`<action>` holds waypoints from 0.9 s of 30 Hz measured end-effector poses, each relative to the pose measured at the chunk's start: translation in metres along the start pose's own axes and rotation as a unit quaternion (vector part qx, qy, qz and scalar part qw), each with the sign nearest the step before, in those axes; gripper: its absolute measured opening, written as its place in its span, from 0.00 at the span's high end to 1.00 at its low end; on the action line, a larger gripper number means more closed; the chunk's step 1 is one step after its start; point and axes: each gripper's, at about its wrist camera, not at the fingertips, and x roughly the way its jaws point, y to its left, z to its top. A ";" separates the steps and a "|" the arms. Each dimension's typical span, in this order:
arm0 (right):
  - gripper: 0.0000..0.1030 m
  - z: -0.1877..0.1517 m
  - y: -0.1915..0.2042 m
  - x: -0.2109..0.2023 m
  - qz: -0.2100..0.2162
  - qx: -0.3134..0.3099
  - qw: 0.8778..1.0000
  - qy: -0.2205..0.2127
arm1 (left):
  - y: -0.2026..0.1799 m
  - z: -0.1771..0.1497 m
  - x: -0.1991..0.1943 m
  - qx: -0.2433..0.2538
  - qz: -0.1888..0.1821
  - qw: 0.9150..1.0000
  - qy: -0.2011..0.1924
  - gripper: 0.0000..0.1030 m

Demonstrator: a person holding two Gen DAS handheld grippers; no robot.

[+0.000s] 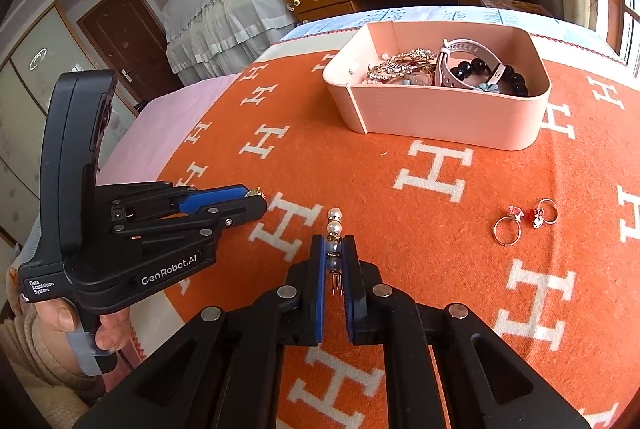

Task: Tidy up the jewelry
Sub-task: 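Carry the coin pendant and pearl pin into the pink tray and open both tools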

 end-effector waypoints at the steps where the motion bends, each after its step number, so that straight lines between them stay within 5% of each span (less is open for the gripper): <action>1: 0.93 0.001 0.001 -0.003 -0.002 -0.003 1.000 0.000 | -0.001 0.002 -0.005 0.003 -0.004 1.000 -0.003 0.85; 7: 0.93 0.032 0.011 -0.045 -0.018 -0.020 0.999 -0.019 | -0.010 0.035 -0.058 0.038 -0.002 0.998 -0.048 0.85; 17: 0.93 0.138 0.011 -0.130 -0.071 -0.021 0.995 -0.061 | -0.025 0.133 -0.141 0.083 0.009 0.990 -0.113 0.85; 22: 0.93 0.192 -0.009 -0.140 -0.089 0.018 0.994 -0.067 | -0.020 0.188 -0.133 0.052 0.012 0.992 -0.113 0.85; 27: 0.93 0.228 -0.040 -0.117 -0.104 0.054 0.992 -0.049 | -0.017 0.219 -0.073 0.029 0.019 0.997 -0.073 0.85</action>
